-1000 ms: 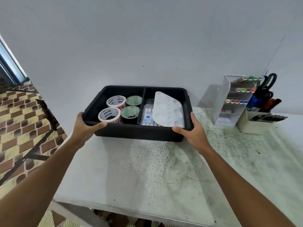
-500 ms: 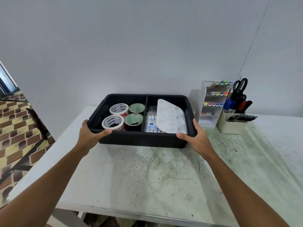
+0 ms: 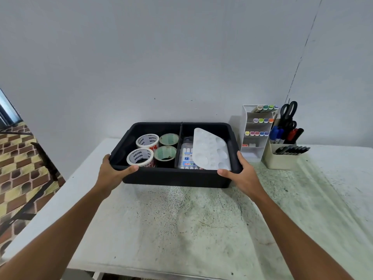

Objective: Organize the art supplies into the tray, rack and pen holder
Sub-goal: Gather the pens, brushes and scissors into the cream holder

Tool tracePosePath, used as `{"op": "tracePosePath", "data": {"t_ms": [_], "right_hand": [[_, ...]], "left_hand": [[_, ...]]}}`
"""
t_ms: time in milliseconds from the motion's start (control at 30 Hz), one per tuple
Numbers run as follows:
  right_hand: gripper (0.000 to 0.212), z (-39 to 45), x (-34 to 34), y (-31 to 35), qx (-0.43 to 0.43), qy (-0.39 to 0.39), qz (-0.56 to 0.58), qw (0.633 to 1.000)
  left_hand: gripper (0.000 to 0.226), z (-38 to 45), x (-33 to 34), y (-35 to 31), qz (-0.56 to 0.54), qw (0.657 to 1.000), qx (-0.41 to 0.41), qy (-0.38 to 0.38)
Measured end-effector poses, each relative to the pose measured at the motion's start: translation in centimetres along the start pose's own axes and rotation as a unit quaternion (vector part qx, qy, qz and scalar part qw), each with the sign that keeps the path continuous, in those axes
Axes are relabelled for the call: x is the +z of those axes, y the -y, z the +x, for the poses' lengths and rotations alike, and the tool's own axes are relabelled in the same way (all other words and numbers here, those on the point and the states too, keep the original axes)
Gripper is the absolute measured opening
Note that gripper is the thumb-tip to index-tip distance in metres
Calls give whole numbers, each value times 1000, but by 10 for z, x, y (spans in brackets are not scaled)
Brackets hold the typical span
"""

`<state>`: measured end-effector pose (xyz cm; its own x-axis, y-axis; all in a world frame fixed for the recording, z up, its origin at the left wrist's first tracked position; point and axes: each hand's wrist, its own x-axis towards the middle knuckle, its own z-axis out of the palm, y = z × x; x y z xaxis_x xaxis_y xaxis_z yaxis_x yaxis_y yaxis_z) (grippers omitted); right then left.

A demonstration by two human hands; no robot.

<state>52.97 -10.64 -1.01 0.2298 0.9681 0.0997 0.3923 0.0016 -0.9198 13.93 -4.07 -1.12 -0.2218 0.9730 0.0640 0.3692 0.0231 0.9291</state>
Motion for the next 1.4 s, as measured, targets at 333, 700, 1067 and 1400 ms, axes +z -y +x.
{"op": "tracePosePath", "data": {"t_ms": [333,700,1067,1400], "right_hand": [[112,8,1,1,2,-3,-8,1000],[110,16,2,2,8,-3,-13,1000],[109,20,2,3,9,-3,-18,1000],[112,19,2,2,13,-1,-10,1000]], "left_hand": [[90,9,5,-3,7,1000,7,-6],[89,14,11,-4,15,1000,11,-15],[89,17,12,-8,16,1000,10,-15],[86,15,12,-7,11,1000,18,-17]]}}
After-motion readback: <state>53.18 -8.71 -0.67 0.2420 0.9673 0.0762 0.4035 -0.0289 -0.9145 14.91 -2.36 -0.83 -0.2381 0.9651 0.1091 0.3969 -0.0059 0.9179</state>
